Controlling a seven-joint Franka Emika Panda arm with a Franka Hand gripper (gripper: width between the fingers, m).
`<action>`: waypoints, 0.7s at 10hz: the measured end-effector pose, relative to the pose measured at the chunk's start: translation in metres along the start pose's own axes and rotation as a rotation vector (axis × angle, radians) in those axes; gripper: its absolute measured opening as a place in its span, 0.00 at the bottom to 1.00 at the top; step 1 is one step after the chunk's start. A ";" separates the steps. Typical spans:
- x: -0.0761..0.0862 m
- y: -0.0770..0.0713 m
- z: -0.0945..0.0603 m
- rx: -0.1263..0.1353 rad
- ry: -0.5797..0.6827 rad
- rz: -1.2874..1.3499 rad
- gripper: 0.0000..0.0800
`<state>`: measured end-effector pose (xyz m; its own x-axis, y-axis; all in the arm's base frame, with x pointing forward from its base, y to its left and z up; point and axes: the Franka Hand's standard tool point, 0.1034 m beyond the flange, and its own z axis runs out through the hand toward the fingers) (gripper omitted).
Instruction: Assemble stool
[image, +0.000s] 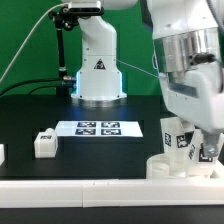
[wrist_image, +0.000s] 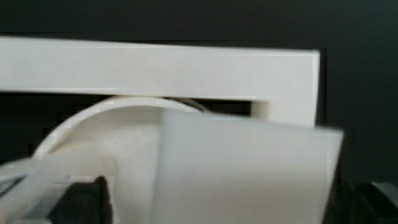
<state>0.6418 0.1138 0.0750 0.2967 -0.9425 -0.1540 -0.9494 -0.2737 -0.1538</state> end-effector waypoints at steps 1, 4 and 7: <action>-0.005 -0.004 -0.008 -0.003 -0.005 -0.176 0.80; -0.014 -0.008 -0.015 0.002 -0.010 -0.459 0.81; -0.012 -0.008 -0.015 0.002 -0.008 -0.690 0.81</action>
Offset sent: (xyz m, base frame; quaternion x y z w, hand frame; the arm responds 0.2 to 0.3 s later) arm 0.0000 0.0000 0.0000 0.0000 0.0000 -0.1938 0.9810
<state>0.6438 0.1245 0.0930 0.8339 -0.5512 -0.0271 -0.5428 -0.8104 -0.2206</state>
